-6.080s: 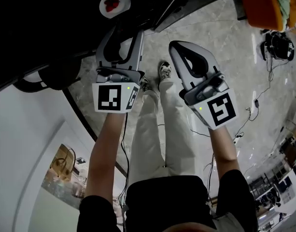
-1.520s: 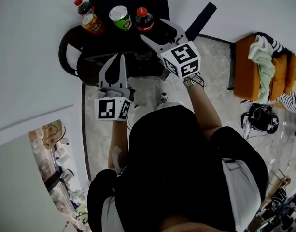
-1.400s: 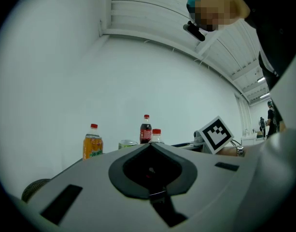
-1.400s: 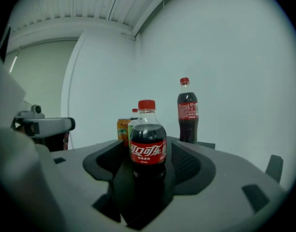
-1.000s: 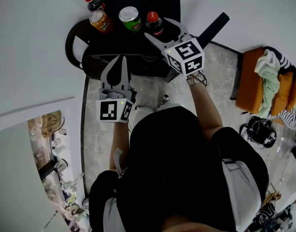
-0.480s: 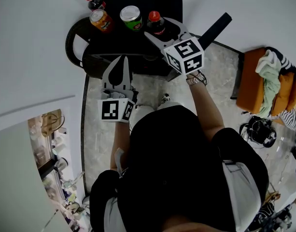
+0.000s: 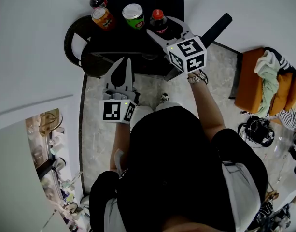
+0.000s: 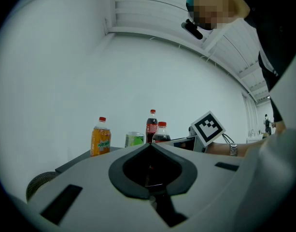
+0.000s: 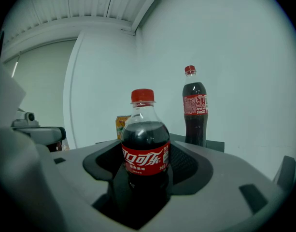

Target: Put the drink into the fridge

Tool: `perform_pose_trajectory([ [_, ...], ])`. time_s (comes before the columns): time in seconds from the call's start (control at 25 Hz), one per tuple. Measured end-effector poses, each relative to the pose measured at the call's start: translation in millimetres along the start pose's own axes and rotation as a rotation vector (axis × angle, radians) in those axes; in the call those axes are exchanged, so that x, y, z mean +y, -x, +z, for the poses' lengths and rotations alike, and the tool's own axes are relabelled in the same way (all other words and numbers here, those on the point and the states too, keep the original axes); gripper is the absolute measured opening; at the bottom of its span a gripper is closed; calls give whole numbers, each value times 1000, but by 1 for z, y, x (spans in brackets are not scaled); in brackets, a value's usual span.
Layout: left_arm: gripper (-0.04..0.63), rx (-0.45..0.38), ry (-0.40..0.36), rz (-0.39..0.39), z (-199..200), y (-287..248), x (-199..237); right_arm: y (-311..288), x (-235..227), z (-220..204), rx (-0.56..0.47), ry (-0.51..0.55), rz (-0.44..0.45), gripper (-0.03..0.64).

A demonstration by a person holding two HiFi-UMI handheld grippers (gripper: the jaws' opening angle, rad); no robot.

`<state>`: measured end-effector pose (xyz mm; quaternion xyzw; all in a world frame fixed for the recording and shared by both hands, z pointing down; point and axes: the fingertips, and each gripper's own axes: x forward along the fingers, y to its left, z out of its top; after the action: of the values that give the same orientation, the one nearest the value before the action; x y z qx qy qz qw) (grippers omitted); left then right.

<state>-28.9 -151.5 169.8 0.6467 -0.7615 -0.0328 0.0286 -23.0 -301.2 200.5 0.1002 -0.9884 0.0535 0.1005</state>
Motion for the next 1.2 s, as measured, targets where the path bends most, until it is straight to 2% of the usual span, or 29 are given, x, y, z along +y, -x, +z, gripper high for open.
perform_pose_trajectory([
  [0.24,9,-14,2,-5,2,8,8,0,2,1,4,4,-1,295],
  [0.48,9,-26,11,-28,6,22,14,10,18,18,-36,36,-26,295],
  [0.64,9,-27,24,-57,7,37,23,18,35,25,-65,16,-56,295],
  [0.96,9,-13,66,-102,-1,81,48,28,86,12,-76,-30,-116,295],
  [1.2,9,-14,88,-123,-4,116,68,25,138,-4,-58,-42,-111,295],
])
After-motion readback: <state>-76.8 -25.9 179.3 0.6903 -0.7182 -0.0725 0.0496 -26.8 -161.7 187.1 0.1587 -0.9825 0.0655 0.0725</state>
